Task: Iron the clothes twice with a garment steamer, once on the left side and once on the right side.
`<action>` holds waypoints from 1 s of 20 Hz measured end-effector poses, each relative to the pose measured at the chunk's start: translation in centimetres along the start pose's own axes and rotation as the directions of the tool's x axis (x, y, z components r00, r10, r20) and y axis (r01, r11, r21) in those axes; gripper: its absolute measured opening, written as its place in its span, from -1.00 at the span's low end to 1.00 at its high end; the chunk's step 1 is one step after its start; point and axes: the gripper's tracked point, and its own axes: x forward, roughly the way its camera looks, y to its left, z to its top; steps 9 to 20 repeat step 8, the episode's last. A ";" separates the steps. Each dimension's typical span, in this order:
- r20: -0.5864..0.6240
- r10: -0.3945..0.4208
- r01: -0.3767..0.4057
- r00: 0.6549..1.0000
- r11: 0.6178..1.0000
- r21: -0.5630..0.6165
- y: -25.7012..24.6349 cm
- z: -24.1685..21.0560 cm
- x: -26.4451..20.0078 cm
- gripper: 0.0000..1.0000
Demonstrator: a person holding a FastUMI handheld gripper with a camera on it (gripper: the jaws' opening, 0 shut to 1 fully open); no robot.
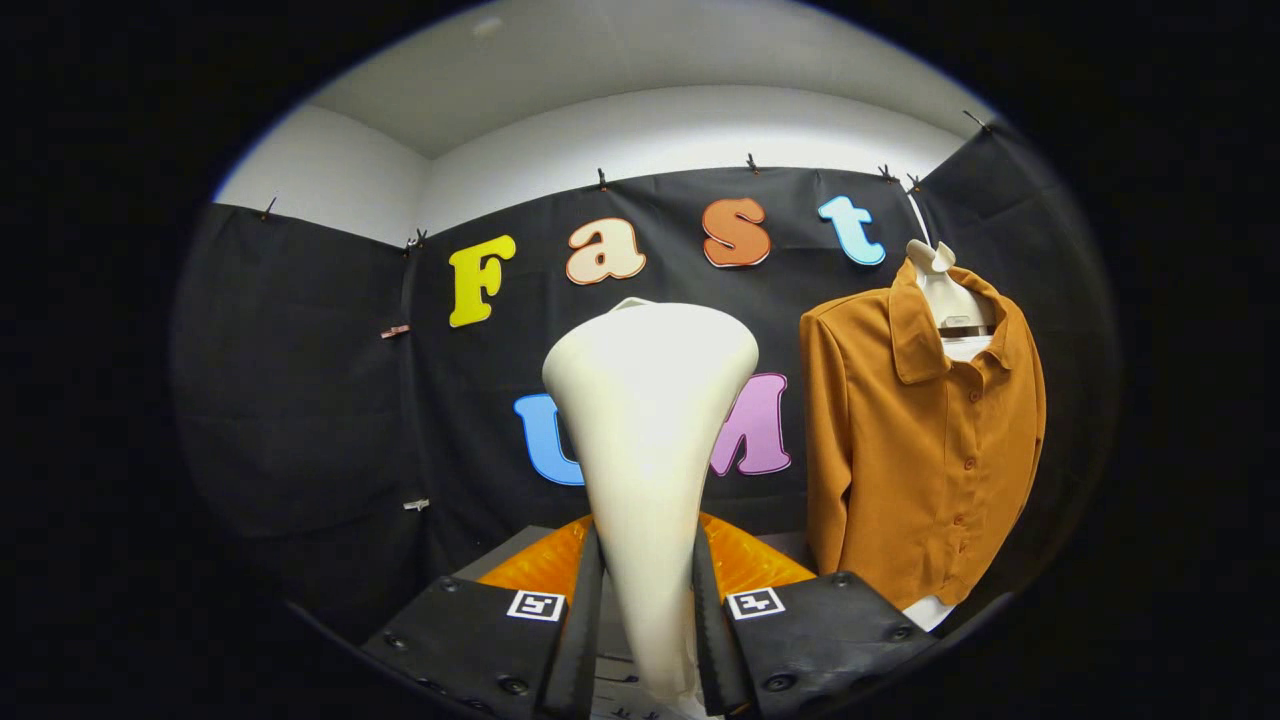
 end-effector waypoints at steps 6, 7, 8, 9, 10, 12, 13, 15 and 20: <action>0.000 0.004 -0.004 1.000 1.000 -0.001 -0.2 0.0 -0.1 -0.12; 0.002 0.005 -0.005 1.000 1.000 0.000 -0.2 0.0 -0.1 -0.12; 0.003 0.005 -0.005 1.000 1.000 -0.001 -0.1 0.0 -0.2 -0.12; 0.003 0.005 -0.005 1.000 1.000 -0.001 -0.1 0.0 -0.2 -0.12; 0.003 0.005 -0.005 1.000 1.000 -0.001 -0.1 0.0 -0.2 -0.12; 0.003 0.005 -0.005 1.000 1.000 -0.001 -0.1 0.0 -0.2 -0.12; 0.003 0.005 -0.005 1.000 1.000 -0.001 -0.1 0.0 -0.2 -0.12; 0.003 0.005 -0.005 1.000 1.000 -0.001 -0.1 0.0 -0.2 -0.12; 0.003 0.005 -0.005 1.000 1.000 -0.001 -0.1 0.0 -0.2 -0.12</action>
